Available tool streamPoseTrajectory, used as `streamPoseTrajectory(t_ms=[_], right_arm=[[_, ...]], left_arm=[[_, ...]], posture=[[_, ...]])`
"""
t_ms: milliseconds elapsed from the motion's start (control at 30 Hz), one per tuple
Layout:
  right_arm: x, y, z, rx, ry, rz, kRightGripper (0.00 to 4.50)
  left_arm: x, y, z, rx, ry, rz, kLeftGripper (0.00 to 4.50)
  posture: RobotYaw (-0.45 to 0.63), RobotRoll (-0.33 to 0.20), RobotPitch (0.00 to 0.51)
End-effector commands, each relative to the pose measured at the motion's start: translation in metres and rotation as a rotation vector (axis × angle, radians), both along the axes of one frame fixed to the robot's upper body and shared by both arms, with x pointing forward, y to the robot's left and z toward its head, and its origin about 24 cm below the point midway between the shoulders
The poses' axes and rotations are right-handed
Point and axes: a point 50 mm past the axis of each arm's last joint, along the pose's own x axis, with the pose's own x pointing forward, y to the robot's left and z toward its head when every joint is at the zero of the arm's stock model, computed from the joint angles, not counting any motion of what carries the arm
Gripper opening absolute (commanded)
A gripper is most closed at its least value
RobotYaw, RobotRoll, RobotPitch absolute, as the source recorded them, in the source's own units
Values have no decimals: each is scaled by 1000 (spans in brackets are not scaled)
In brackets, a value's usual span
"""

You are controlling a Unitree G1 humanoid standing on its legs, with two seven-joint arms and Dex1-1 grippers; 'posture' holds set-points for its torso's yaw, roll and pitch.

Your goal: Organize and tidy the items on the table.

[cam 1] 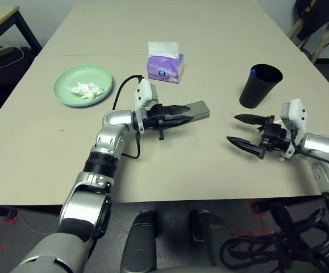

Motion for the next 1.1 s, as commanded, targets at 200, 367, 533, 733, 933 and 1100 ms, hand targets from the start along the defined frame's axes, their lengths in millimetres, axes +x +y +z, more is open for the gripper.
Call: streamPoseTrajectory(t_ms=[200, 367, 533, 733, 933, 1100], right_arm=[[-14, -28, 4, -435, 133, 256, 4500], [-12, -44, 3, -692, 136, 312, 4500], [-2, -50, 15, -835, 76, 335, 4500], [9, -51, 28, -976, 12, 369, 4500], [12, -47, 37, -1072, -29, 441, 4500], [16, -43, 40, -1123, -69, 501, 4500]], left_arm=[[-18, -3, -6, -20, 29, 20, 4481], [-20, -5, -6, -17, 36, -3, 4481], [-21, -4, -7, -11, 39, -37, 4481], [-24, -2, -13, 25, 34, -78, 4481], [-25, -1, -15, 35, 30, -85, 4481], [-25, -2, -15, 30, 28, -82, 4481]], posture=[[93, 0, 135], [88, 0, 138], [76, 0, 143], [64, 0, 154], [64, 0, 160], [70, 0, 162]])
